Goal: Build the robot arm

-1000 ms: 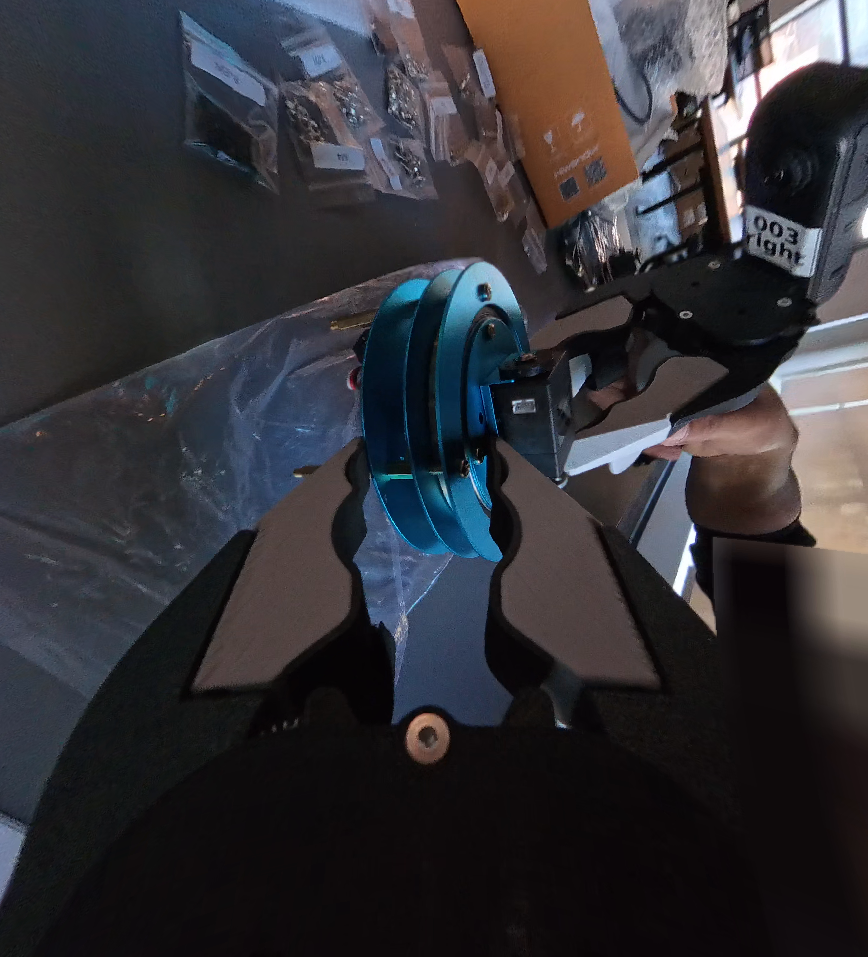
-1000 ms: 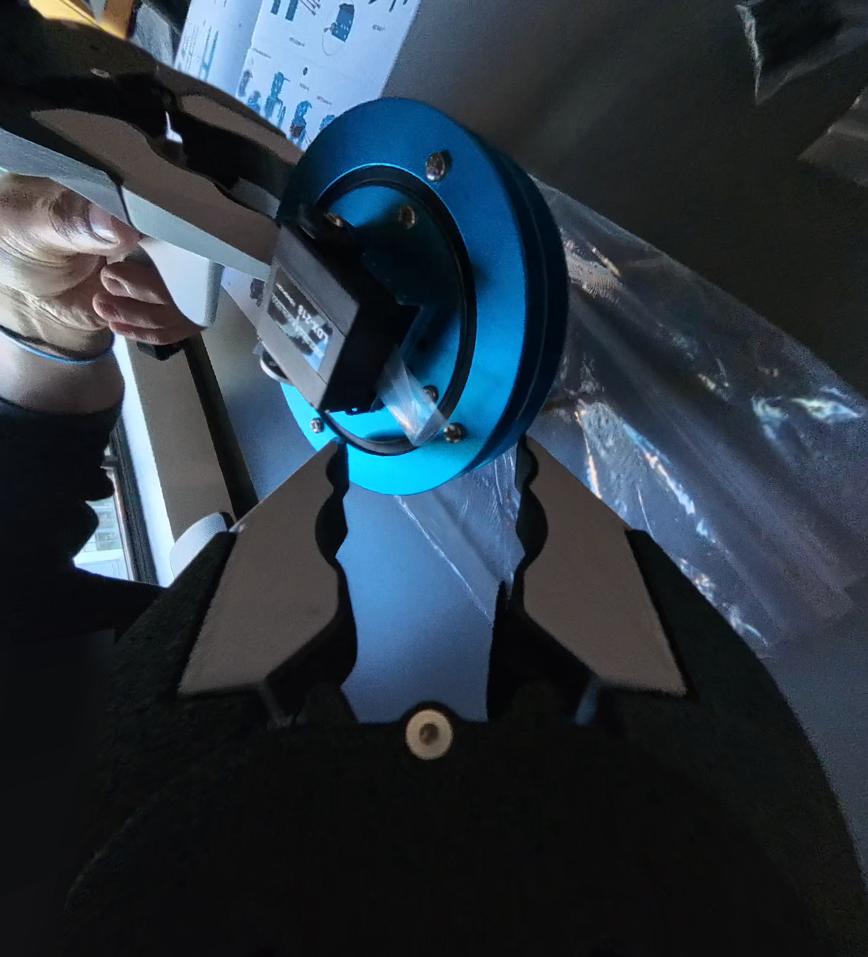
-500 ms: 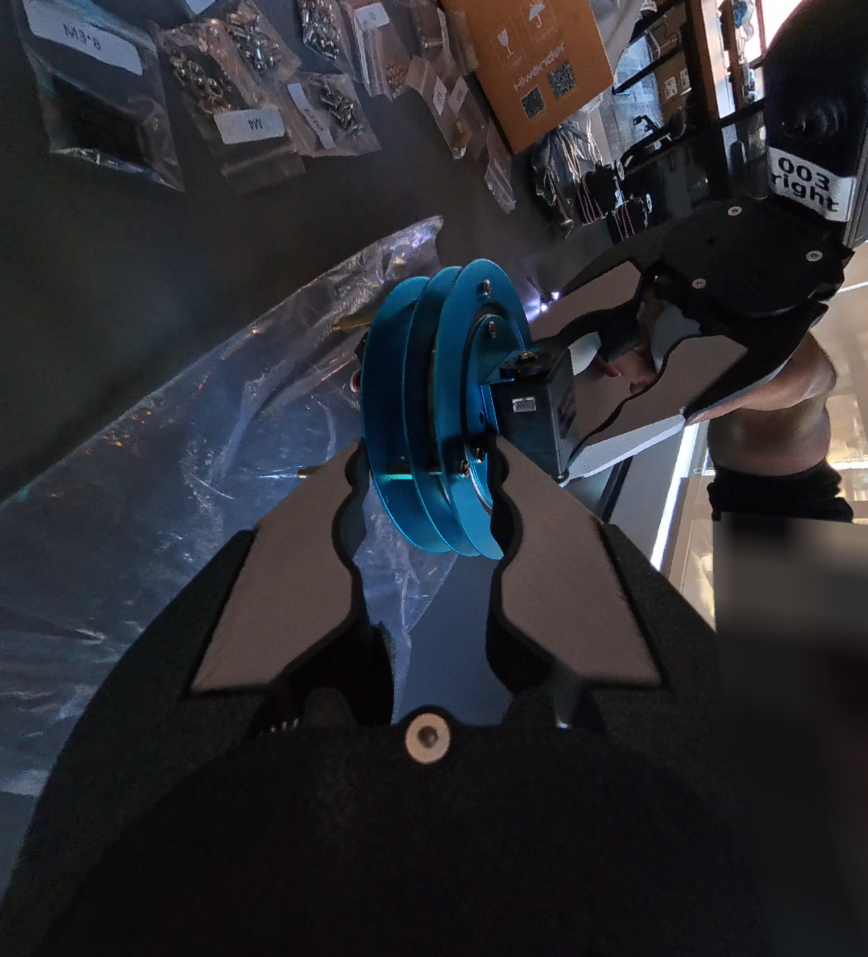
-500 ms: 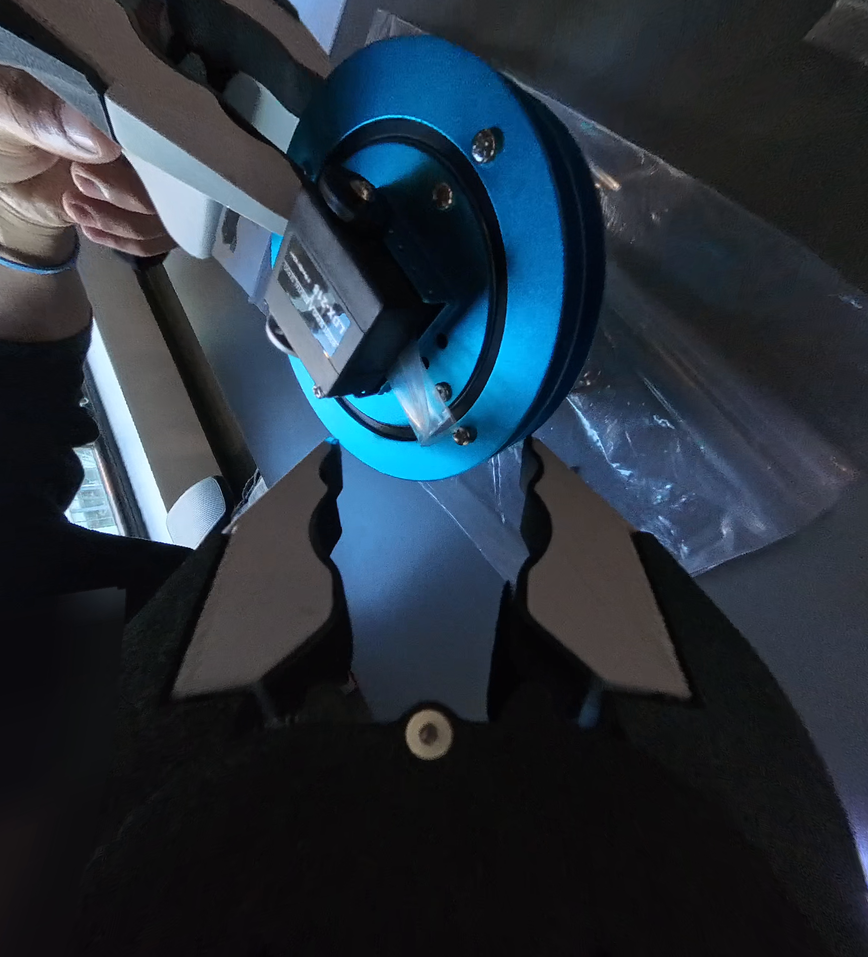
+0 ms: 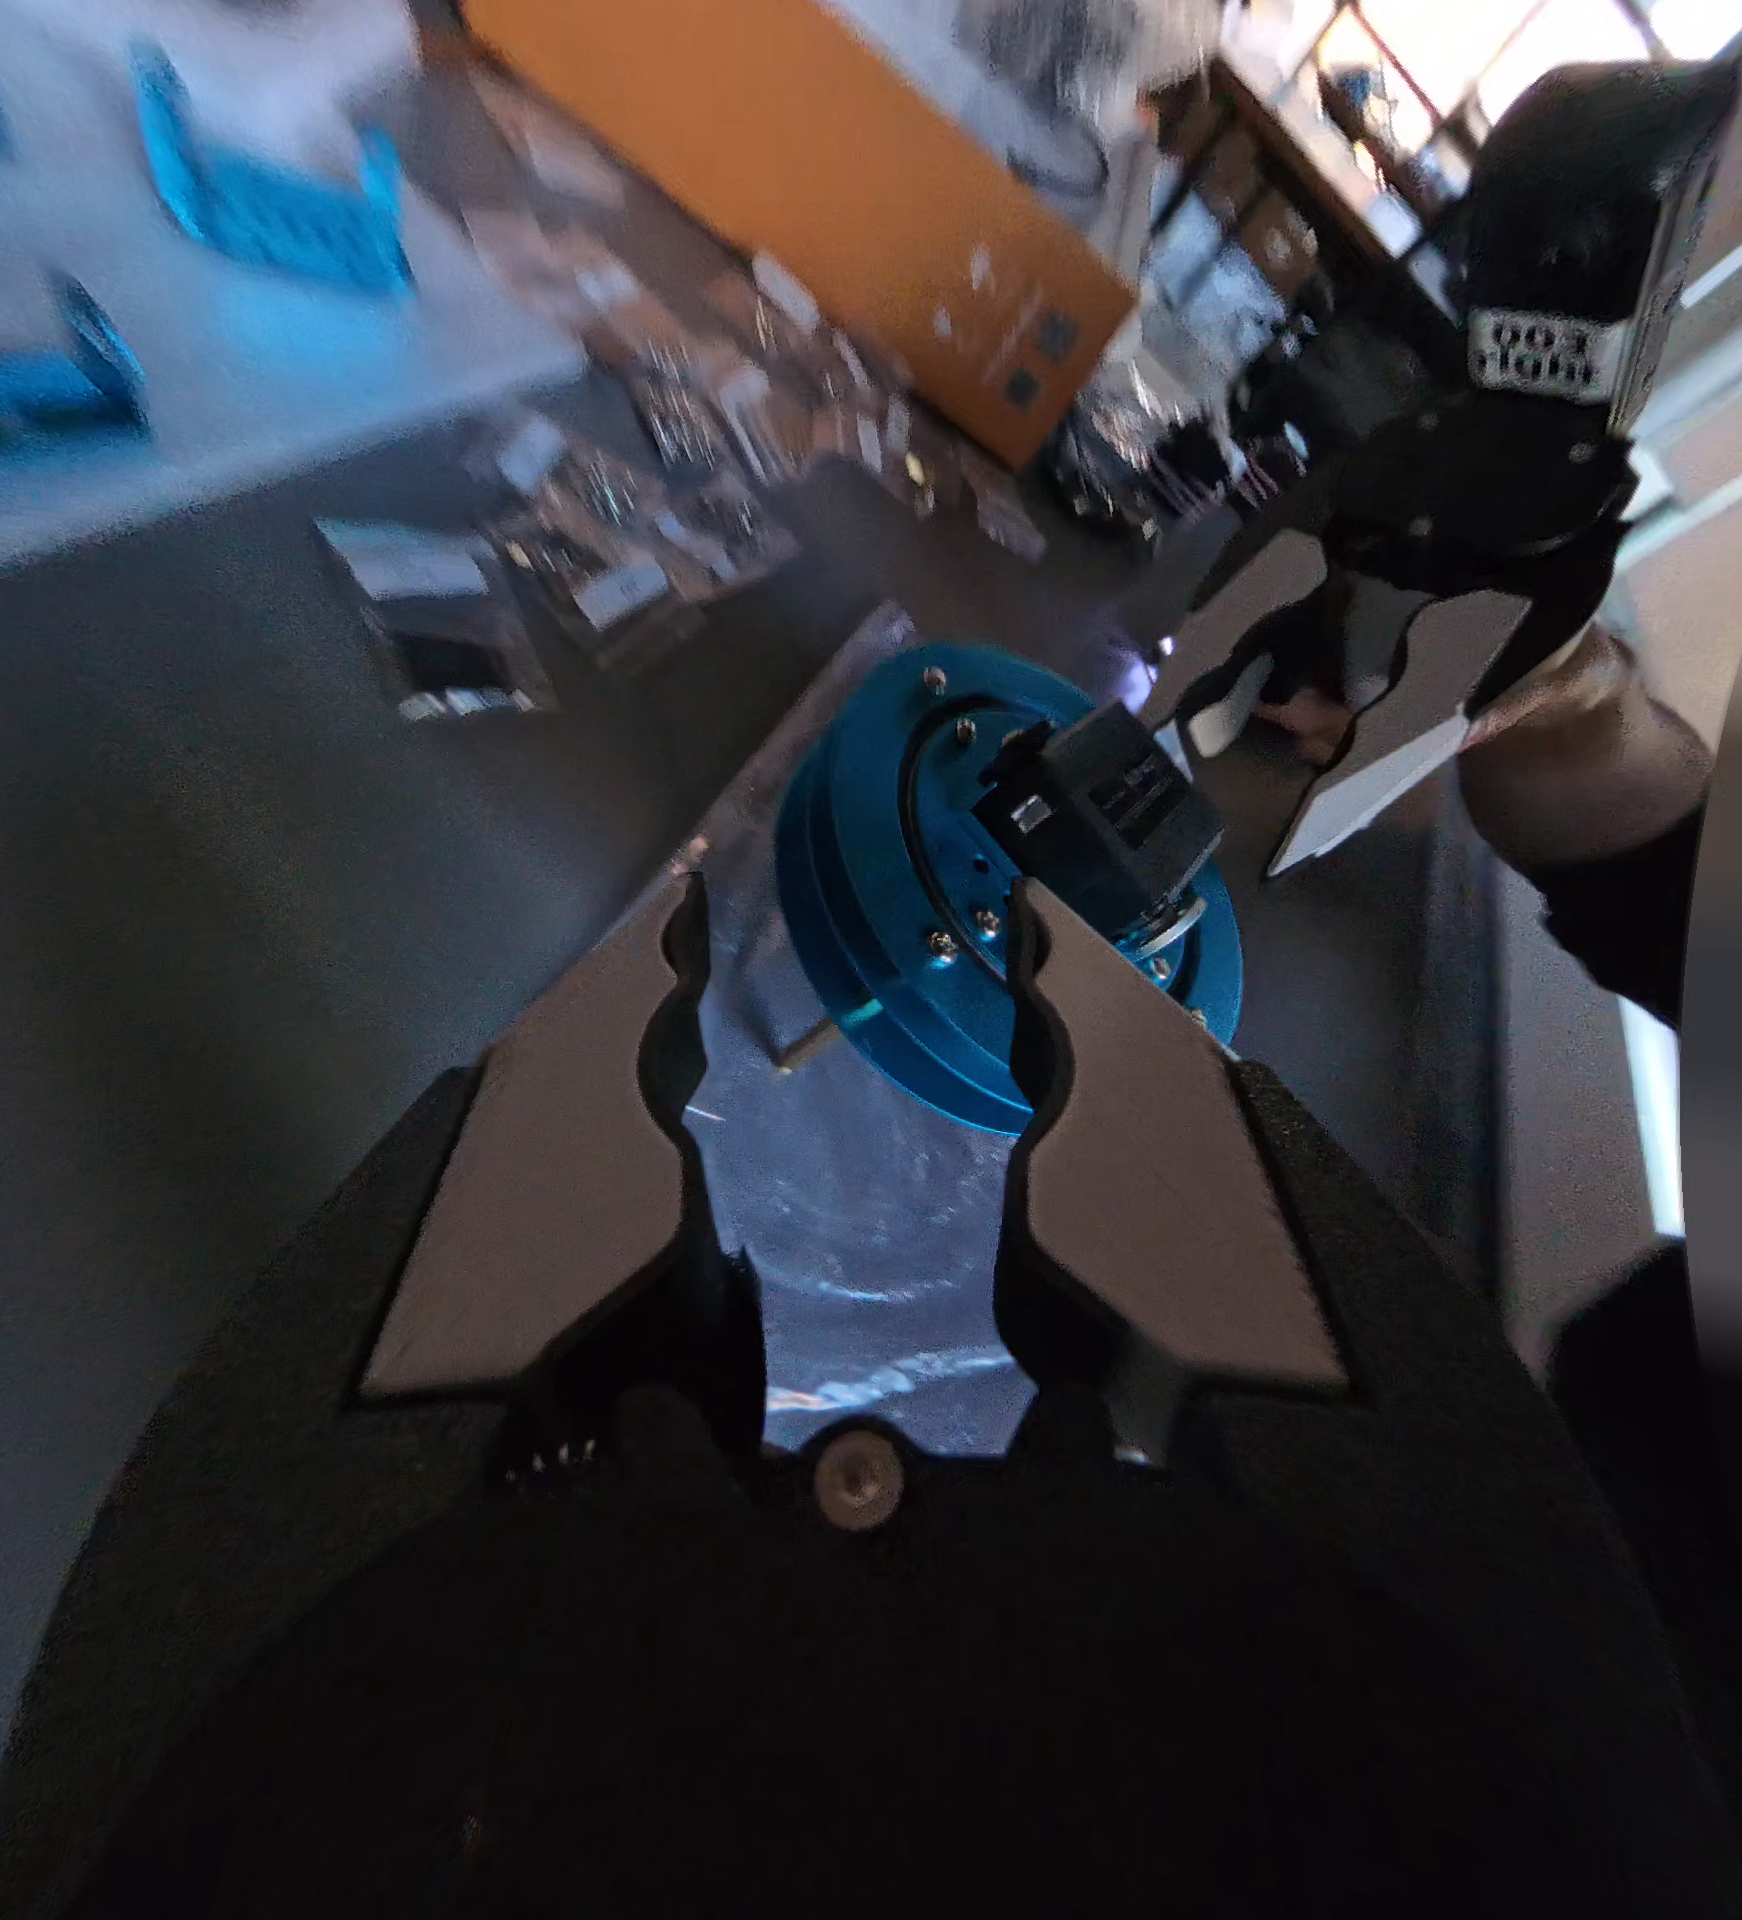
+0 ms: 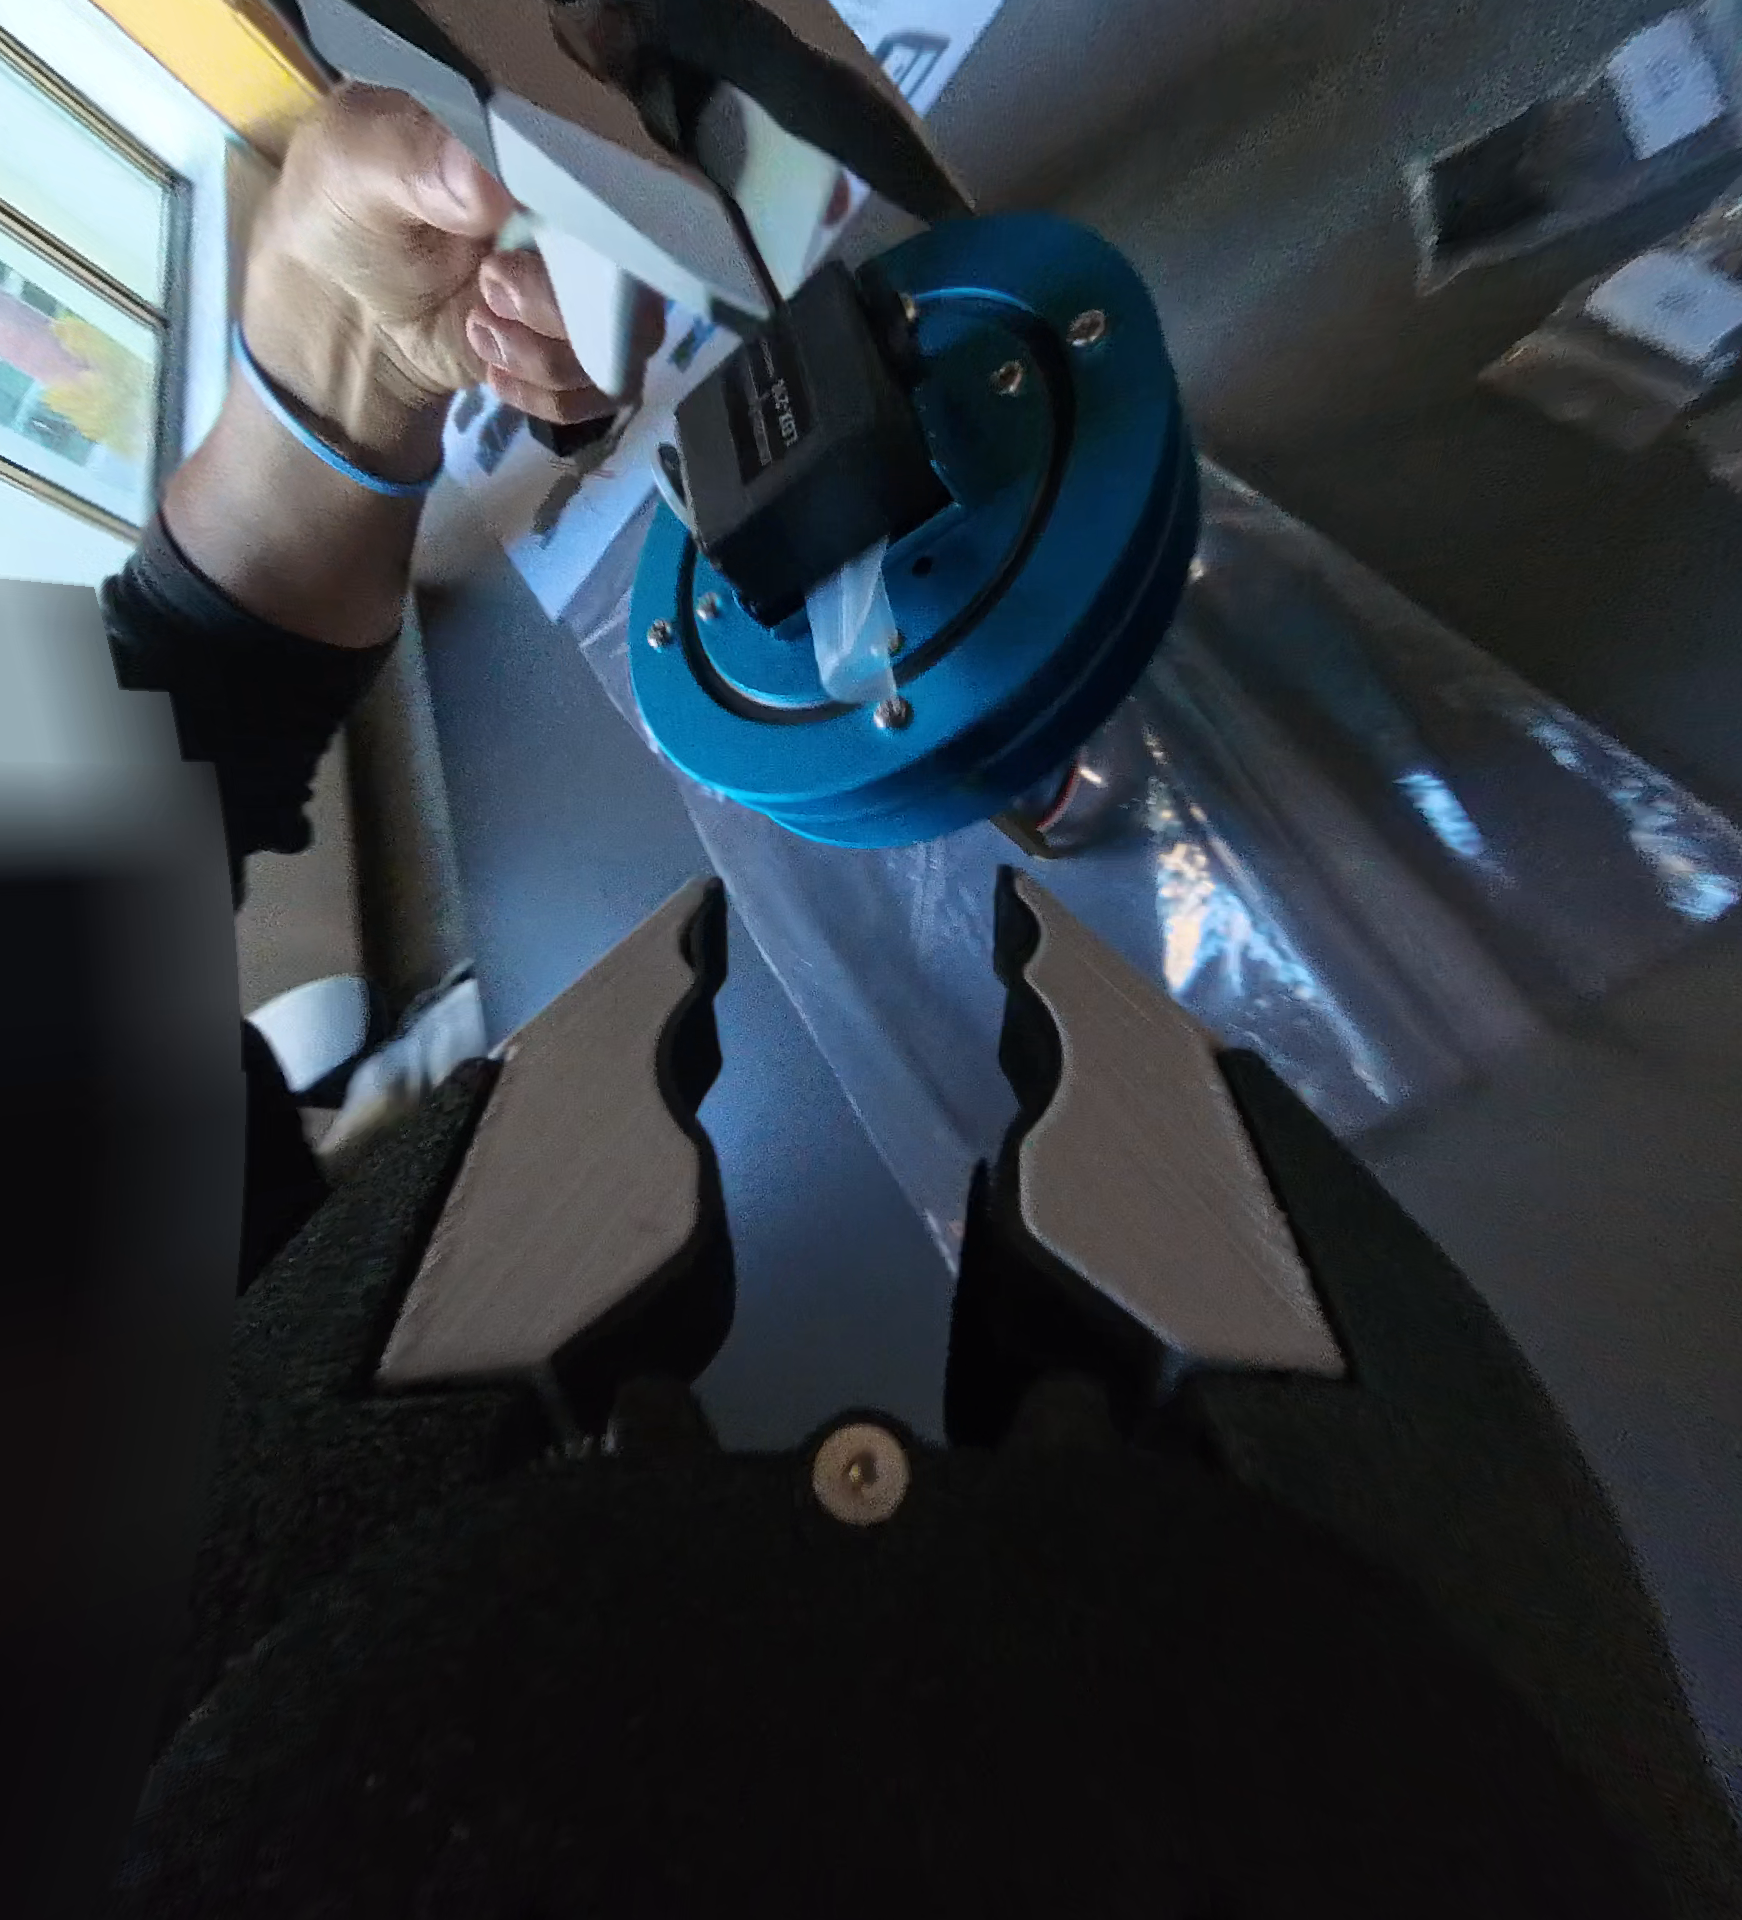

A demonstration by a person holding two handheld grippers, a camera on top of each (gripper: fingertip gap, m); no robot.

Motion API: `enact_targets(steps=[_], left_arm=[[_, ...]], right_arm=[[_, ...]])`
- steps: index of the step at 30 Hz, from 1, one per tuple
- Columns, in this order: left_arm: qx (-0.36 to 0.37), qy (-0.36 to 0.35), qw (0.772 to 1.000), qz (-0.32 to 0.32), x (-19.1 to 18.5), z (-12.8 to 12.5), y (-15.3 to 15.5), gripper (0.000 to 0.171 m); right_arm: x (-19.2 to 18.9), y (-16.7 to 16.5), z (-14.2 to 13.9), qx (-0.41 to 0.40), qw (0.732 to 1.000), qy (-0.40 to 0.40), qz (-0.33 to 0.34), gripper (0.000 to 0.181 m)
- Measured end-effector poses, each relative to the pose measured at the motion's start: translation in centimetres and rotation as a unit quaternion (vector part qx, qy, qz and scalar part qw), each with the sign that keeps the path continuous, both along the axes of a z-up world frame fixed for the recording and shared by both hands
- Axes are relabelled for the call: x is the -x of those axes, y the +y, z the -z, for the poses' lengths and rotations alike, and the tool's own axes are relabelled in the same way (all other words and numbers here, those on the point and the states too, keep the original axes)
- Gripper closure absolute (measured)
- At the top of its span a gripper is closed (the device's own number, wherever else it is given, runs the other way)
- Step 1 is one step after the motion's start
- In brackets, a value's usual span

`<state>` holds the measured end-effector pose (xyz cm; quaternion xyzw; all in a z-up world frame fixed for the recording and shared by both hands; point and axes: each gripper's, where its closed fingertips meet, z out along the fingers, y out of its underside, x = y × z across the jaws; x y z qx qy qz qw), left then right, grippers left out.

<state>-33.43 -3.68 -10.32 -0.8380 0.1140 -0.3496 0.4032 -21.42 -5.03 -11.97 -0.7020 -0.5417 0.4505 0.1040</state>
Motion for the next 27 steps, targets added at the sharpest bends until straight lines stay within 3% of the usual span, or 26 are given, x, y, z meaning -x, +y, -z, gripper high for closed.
enact_targets(steps=[3, 6, 8, 10, 12, 14, 20, 27], left_arm=[[-0.134, 0.057, 0.987, -0.068, 1.1, -2.7, -1.7, 0.113], [-0.237, 0.128, 0.950, -0.160, -0.2, -4.7, -5.3, 0.114], [-0.255, 0.187, 0.920, -0.232, -1.5, -4.1, -7.8, 0.115], [-0.252, 0.265, 0.880, -0.302, -2.7, -2.8, -9.6, 0.117], [-0.235, 0.328, 0.859, -0.316, -4.7, -1.3, -10.3, 0.118], [-0.207, 0.339, 0.859, -0.323, -6.0, -0.2, -10.2, 0.120], [-0.184, 0.395, 0.847, -0.304, -7.7, 1.1, -8.7, 0.120], [-0.161, 0.329, 0.888, -0.279, -7.7, 1.9, -7.9, 0.126]], right_arm=[[-1.1, 1.5, -1.4, -0.096, 0.990, 0.103, 0.026, 0.141], [-1.8, 2.3, -2.1, -0.169, 0.968, 0.174, 0.059, 0.135], [-2.0, 0.9, -2.3, -0.198, 0.962, 0.183, 0.038, 0.124], [-2.0, 0.3, -2.2, -0.245, 0.949, 0.194, 0.038, 0.129], [-1.8, -0.3, -1.0, -0.255, 0.951, 0.173, 0.023, 0.125], [-1.9, 0.0, 0.2, -0.243, 0.958, 0.150, 0.024, 0.120], [-2.6, 2.6, -0.5, -0.238, 0.959, 0.148, 0.053, 0.124], [-2.4, 3.3, 0.0, -0.221, 0.963, 0.144, 0.059, 0.125]])
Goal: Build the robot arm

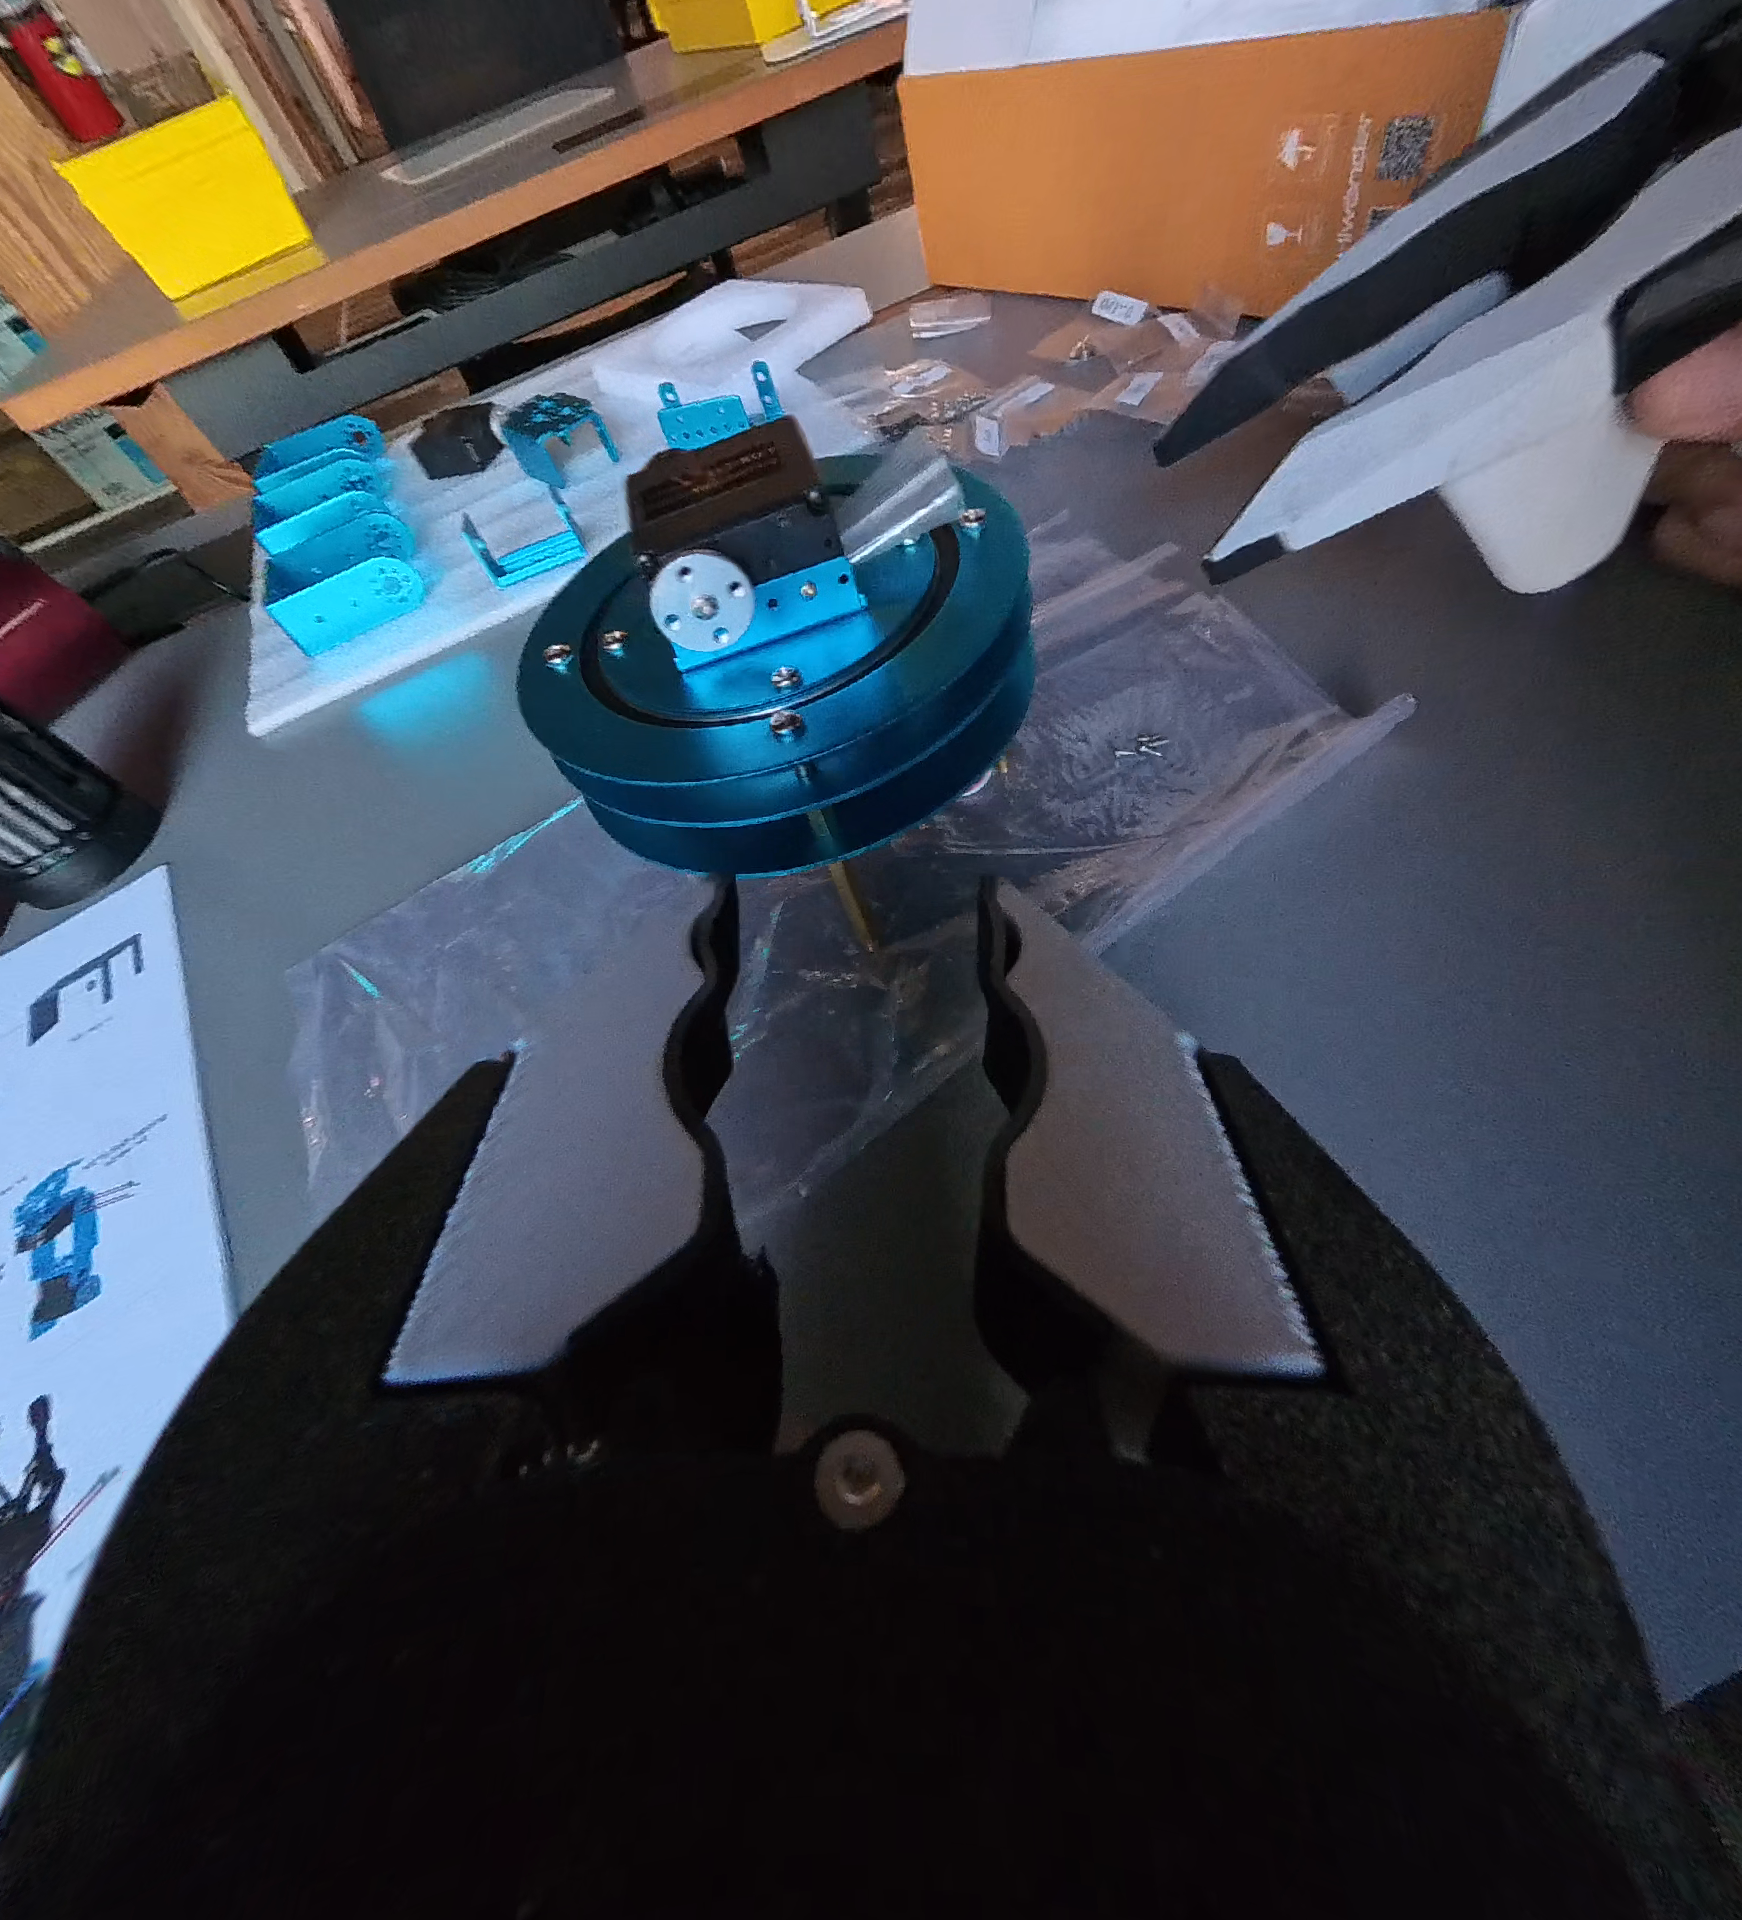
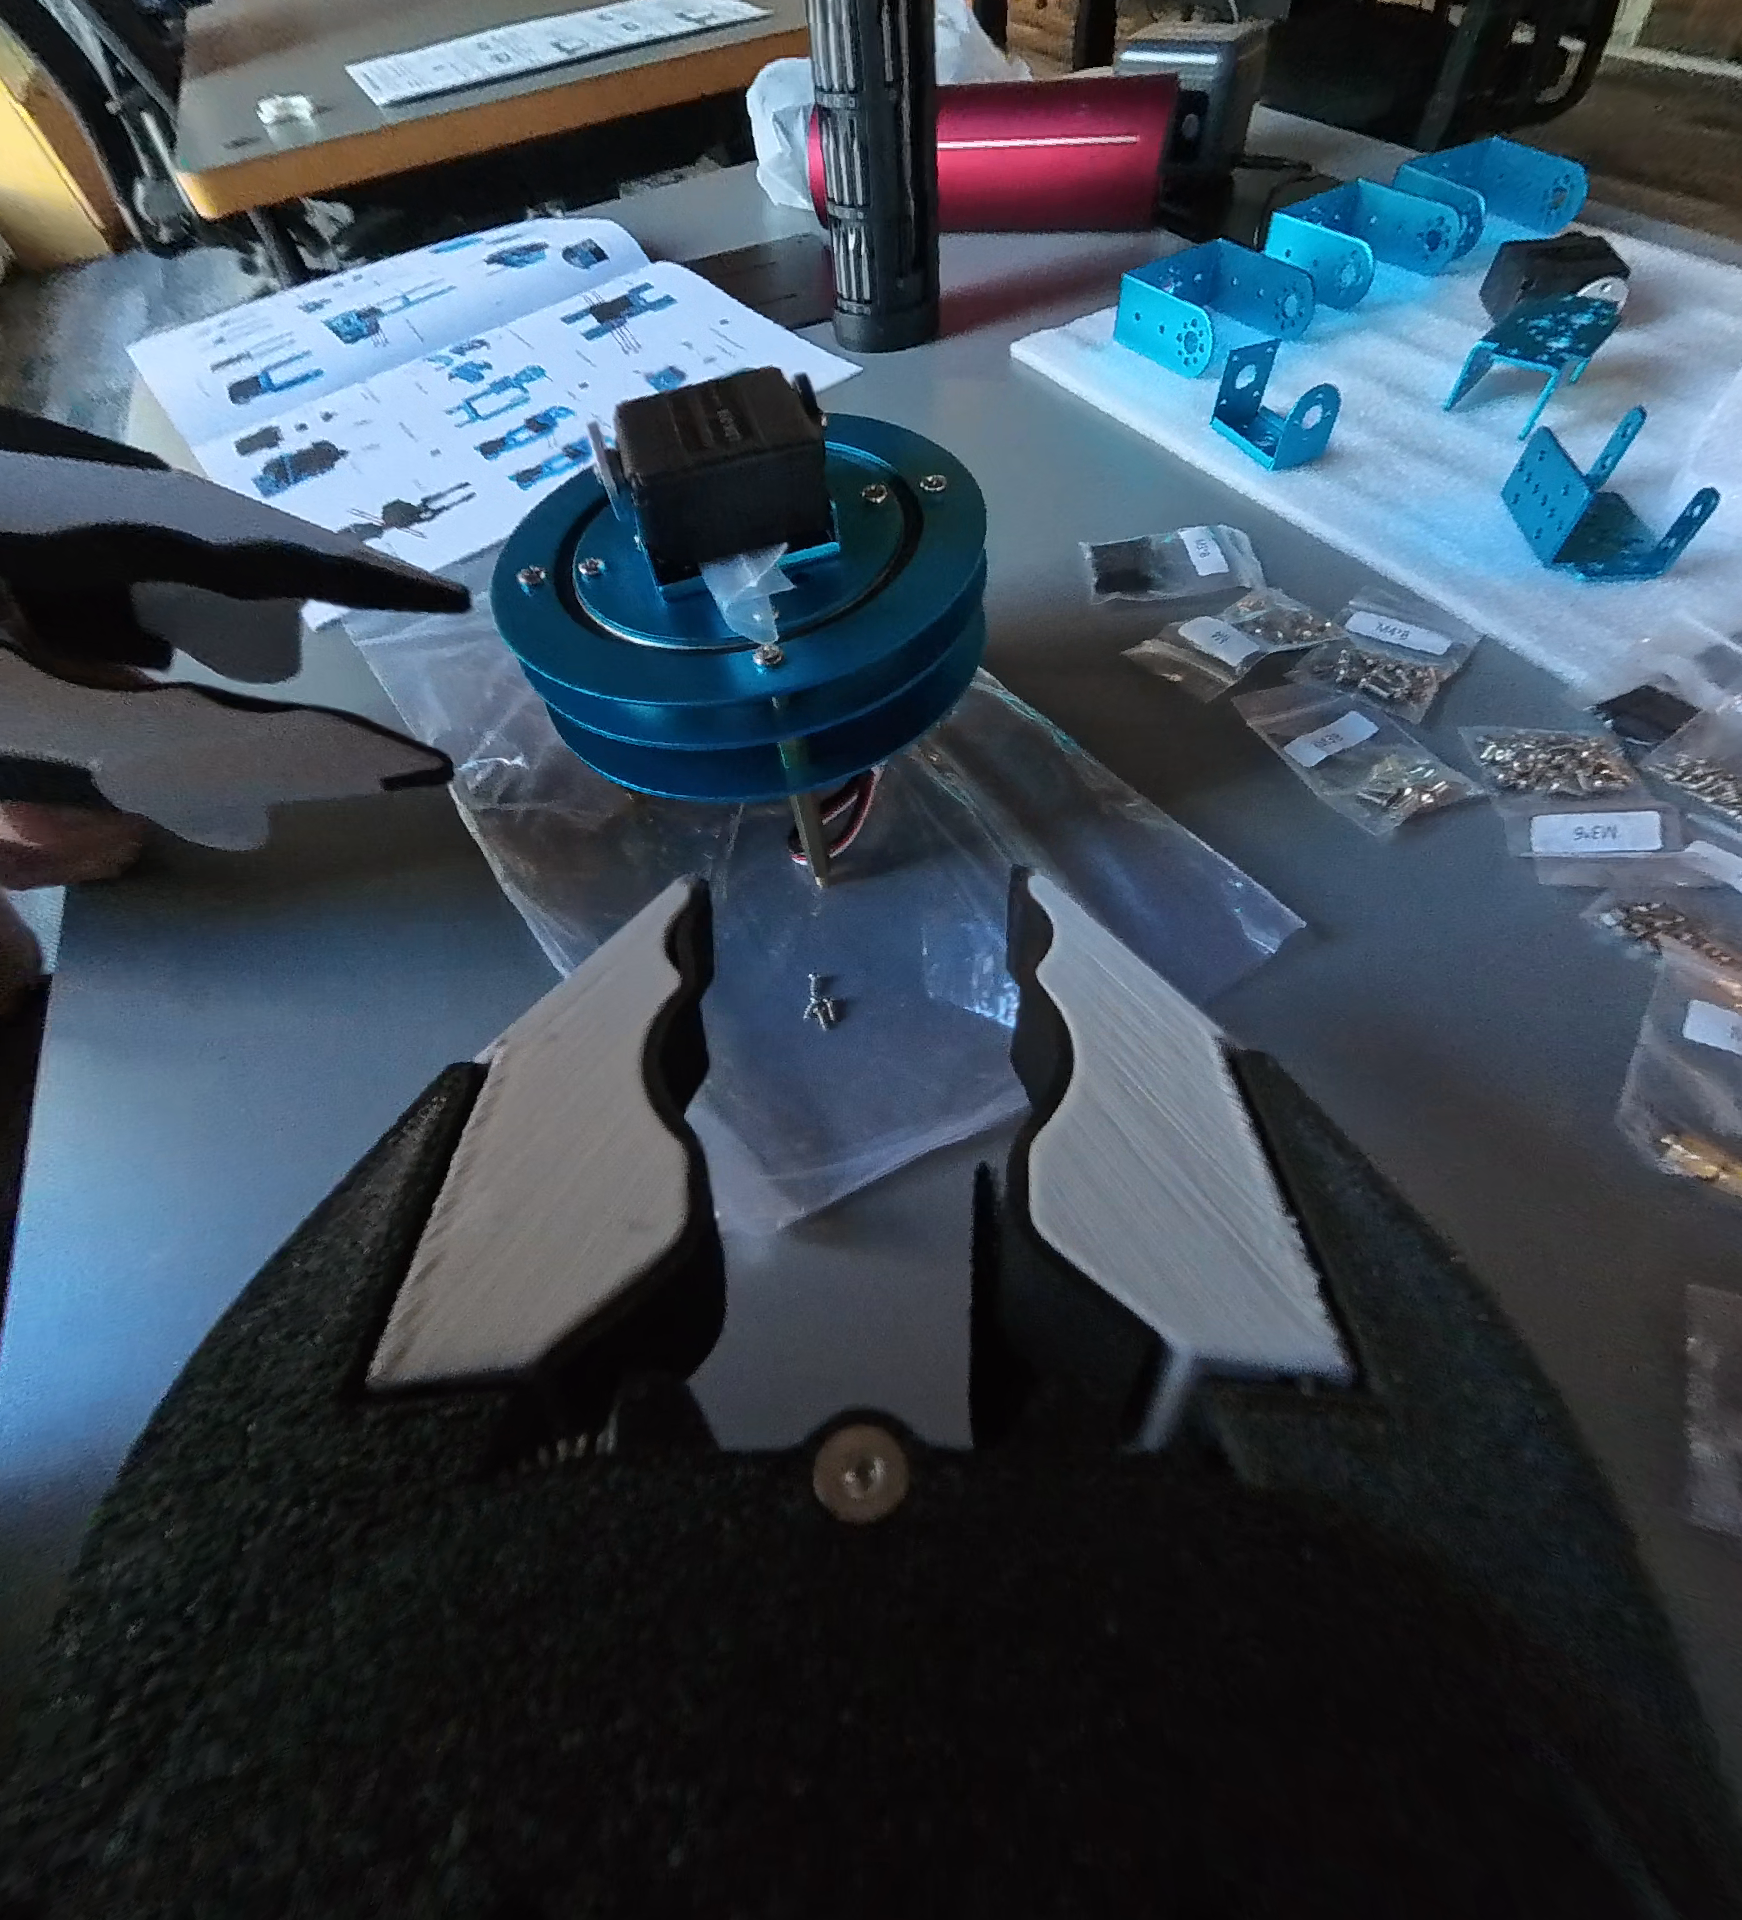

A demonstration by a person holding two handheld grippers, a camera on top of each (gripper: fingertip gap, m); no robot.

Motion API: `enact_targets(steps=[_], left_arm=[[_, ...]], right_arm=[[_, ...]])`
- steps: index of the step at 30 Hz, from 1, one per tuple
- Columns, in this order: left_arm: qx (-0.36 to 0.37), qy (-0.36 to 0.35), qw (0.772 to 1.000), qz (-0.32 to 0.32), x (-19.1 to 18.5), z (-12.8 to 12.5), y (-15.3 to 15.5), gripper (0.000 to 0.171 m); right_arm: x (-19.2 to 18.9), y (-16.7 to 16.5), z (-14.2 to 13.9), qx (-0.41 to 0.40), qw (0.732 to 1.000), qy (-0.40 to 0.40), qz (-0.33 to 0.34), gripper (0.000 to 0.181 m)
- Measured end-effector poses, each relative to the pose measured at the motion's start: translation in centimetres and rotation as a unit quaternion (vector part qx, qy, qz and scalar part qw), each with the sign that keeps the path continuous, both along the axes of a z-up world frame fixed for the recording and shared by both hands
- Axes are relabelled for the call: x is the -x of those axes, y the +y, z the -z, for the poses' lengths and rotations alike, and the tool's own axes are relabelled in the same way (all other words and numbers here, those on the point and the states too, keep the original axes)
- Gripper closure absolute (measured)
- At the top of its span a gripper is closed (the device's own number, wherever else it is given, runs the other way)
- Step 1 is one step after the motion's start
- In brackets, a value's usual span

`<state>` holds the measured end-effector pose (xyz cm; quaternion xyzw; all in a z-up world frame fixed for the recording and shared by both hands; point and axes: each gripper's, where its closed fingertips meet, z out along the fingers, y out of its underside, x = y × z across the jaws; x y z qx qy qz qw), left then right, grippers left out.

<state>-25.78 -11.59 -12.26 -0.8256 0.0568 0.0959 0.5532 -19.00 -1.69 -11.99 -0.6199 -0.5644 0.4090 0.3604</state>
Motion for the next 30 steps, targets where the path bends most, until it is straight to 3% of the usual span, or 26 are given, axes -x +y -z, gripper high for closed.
enact_targets(steps=[6, 11, 16, 20, 24, 30], left_arm=[[0.004, -0.026, 1.000, 0.012, 0.7, 0.2, 0.3, 0.124], [-0.063, 0.066, 0.994, -0.055, 4.8, -1.9, -0.7, 0.122], [-0.075, -0.007, 0.997, 0.023, 3.4, -2.3, -0.6, 0.119], [-0.074, -0.027, 0.997, 0.023, 3.9, -2.3, -0.5, 0.118], [-0.073, 0.019, 0.997, 0.003, 4.5, -2.2, -0.5, 0.118], [-0.060, 0.013, 0.998, 0.016, 5.0, -1.8, -0.6, 0.118]], right_arm=[[0.2, -0.2, 0.1, -0.030, 1.000, 0.003, 0.002, 0.124], [0.1, -1.0, -1.5, -0.021, 0.999, 0.027, -0.012, 0.114], [1.2, -1.0, -3.0, -0.044, 0.996, 0.074, -0.021, 0.114], [3.9, -0.5, -4.7, -0.061, 0.991, 0.112, -0.035, 0.124], [8.0, -0.6, -5.4, -0.006, 0.995, 0.036, -0.093, 0.094], [9.0, -0.7, -5.7, -0.040, 0.994, -0.005, -0.097, 0.108]])
